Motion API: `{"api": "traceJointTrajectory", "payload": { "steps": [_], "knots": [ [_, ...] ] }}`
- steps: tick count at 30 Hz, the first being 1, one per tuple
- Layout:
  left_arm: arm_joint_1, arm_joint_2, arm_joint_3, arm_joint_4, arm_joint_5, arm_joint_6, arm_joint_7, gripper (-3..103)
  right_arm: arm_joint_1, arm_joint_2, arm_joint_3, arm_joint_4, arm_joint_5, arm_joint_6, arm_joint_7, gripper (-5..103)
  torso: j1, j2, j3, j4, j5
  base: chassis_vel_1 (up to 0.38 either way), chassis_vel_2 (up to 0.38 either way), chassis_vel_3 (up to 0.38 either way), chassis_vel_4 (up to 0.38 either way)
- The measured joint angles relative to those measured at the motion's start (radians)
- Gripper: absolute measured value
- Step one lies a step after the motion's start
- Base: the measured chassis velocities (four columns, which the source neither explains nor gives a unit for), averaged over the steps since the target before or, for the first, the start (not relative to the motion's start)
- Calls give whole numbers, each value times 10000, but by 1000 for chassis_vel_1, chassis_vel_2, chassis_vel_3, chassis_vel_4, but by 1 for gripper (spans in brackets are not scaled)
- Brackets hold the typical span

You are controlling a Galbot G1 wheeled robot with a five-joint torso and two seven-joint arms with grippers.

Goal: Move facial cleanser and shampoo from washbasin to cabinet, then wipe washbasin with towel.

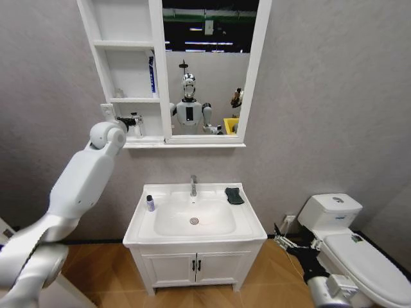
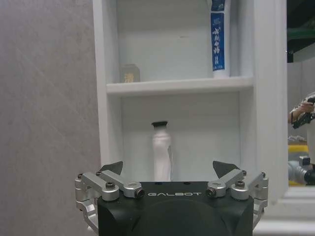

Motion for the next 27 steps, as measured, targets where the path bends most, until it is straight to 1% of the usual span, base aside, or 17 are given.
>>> {"api": "traceJointTrajectory", "payload": {
  "steps": [2, 3, 4, 5, 6, 7, 8, 9, 10, 12, 14, 15, 16, 18, 21, 23, 27],
  "knots": [
    [468, 92, -132, -411, 77, -28, -65, 100, 1, 2, 0, -12, 0, 0, 2, 100, 0, 0, -1, -1, 7, 0, 0, 0, 0],
    [1884, 109, -507, -1279, 620, -427, -65, 100, -13, 3, -3, -60, 0, 8, 2, 100, -2, 1, -2, -2, 10, 0, 0, 0, 0],
    [3256, -155, -797, -1698, 1390, -968, 232, 100, -39, 4, -8, -93, -1, 27, 0, 100, -1, 1, -1, -4, 5, 0, 0, 0, 0],
    [3256, -155, -797, -1698, 1390, -968, 232, 100, -39, 4, -8, -93, -1, 27, 0, 100, -1, 1, -1, -4, 5, 0, 0, 0, 0],
    [4040, -423, -907, -1797, 1975, -1371, 497, 100, -61, 6, -19, -110, -3, 36, -2, 100, -2, 0, 0, -2, 0, 0, 0, 0, 0],
    [4811, -791, -981, -1761, 2707, -1903, 721, 100, -70, 7, -33, -119, -6, 38, -4, 100, -1, 1, 0, -4, 2, 0, 0, 0, 0],
    [4811, -791, -981, -1761, 2707, -1903, 721, 100, -70, 7, -33, -119, -6, 38, -4, 100, -1, 1, 0, -4, 2, 0, 0, 0, 0],
    [5280, -1104, -1028, -1552, 3268, -2319, 812, 100, -66, 3, -46, -122, -8, 38, -5, 100, -2, 1, -1, -7, 9, 0, 0, 0, 0],
    [5935, -1626, -1096, -1031, 4091, -2888, 1004, 100, -45, -6, -59, -122, -13, 36, -5, 100, -2, 1, -1, -7, 9, 0, 0, 0, 0],
    [6594, -2274, -1242, -160, 5127, -3340, 1360, 100, -11, -21, -60, -105, -15, 22, -4, 100, 2, -1, 0, -7, 8, 0, 0, 0, 0],
    [6744, -2478, -1294, 198, 5518, -3470, 1450, 100, -8, -23, -58, -98, -15, 18, -3, 100, 1, -1, 0, -6, 10, 0, 0, 0, 0],
    [6936, -2882, -1397, 925, 6306, -3642, 1533, 100, -24, -23, -48, -83, -16, 17, -3, 100, 1, -1, 0, -4, 8, 0, 0, 0, 0],
    [6936, -2882, -1397, 925, 6306, -3642, 1533, 100, -24, -23, -48, -83, -16, 17, -3, 100, 1, -1, 0, -4, 8, 0, 0, 0, 0],
    [6988, -3444, -1415, 1909, 6849, -3677, 1566, 100, -88, -13, -44, -68, -21, 16, -6, 100, 2, -1, 0, -5, 9, 0, 0, 0, 0],
    [6936, -3613, -1397, 2190, 6932, -3679, 1569, 100, -90, -10, -44, -67, -27, 16, -6, 100, 1, -1, 0, -4, 8, 0, 0, 0, 0],
    [6554, -4219, -1280, 3231, 7121, -3750, 1574, 100, -64, 9, -16, -88, -32, 17, -5, 100, 1, -1, 0, -7, 10, 0, 0, 0, 0],
    [6213, -4681, -1268, 3993, 7208, -3753, 1603, 100, -66, 21, 20, -117, -25, 18, 0, 100, 3, -1, 1, -7, 8, 0, 0, 0, 0]
  ]
}}
